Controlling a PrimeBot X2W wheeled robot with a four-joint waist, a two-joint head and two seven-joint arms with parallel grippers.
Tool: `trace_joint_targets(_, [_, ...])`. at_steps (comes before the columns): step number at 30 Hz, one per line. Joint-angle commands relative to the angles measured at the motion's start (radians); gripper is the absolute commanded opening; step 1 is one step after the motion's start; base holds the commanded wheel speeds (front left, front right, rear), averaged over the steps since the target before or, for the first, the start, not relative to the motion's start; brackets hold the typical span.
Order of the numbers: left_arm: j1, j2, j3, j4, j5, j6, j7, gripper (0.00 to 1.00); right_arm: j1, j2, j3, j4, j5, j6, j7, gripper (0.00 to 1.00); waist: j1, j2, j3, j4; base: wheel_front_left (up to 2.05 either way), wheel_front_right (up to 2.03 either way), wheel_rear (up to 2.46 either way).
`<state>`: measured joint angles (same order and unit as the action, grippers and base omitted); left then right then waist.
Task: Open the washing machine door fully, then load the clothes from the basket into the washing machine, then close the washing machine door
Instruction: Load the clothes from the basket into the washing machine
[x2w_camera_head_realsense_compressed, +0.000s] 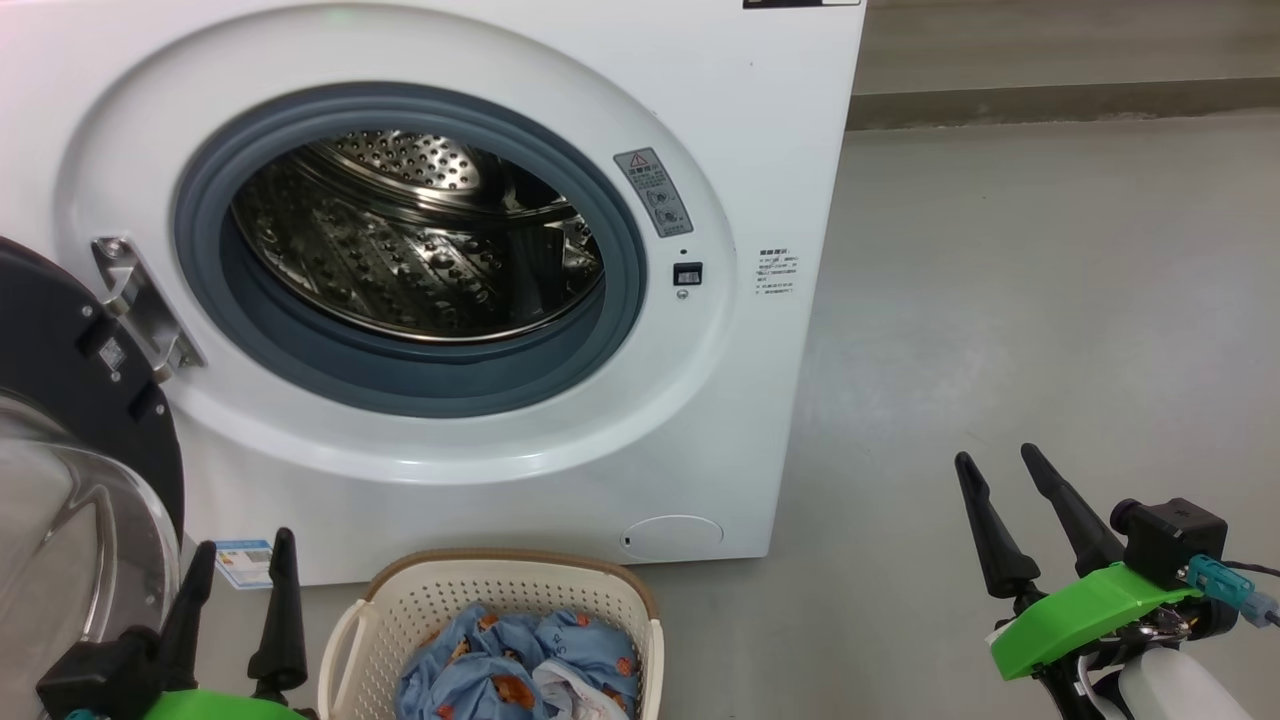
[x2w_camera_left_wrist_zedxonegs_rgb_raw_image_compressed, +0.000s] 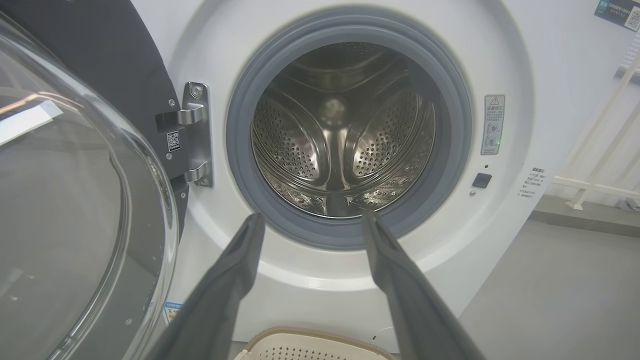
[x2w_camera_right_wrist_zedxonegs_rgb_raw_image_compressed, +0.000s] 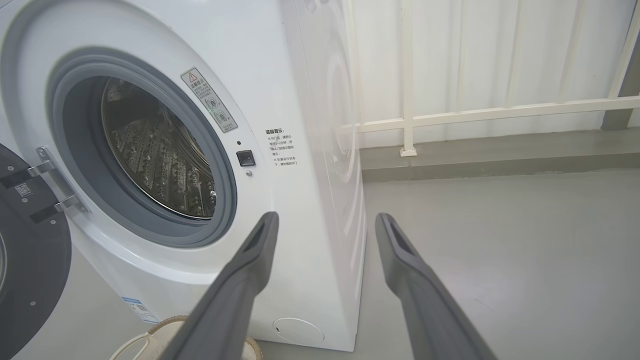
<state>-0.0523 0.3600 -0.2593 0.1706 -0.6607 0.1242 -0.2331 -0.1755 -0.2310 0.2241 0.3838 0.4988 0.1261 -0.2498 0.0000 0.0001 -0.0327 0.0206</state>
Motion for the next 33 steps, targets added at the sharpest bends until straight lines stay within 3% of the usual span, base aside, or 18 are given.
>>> trace_joint_targets(1, [-0.033,0.034,0.035,-0.016,-0.014,0.006,-0.004,1.00,-0.033,-0.015,0.021,-0.018,-0.002,0.005,-0.012,1.00,0.0000,-0.0001,0.000,-0.001,0.00,0.00,0.00])
trace_joint_targets(24, [-0.041,0.037,0.018,-0.001,-0.016,0.018,0.002,1.00,-0.031,-0.005,0.019,-0.011,-0.004,0.005,-0.012,1.00,0.0000,-0.0001,0.028,-0.006,0.00,0.00,0.00])
trace_joint_targets(33, [-0.071,0.028,-0.005,0.027,-0.014,0.012,0.015,1.00,-0.046,0.000,0.012,-0.005,-0.010,0.005,-0.012,1.00,0.0000,-0.0001,0.100,-0.024,0.00,0.00,0.00])
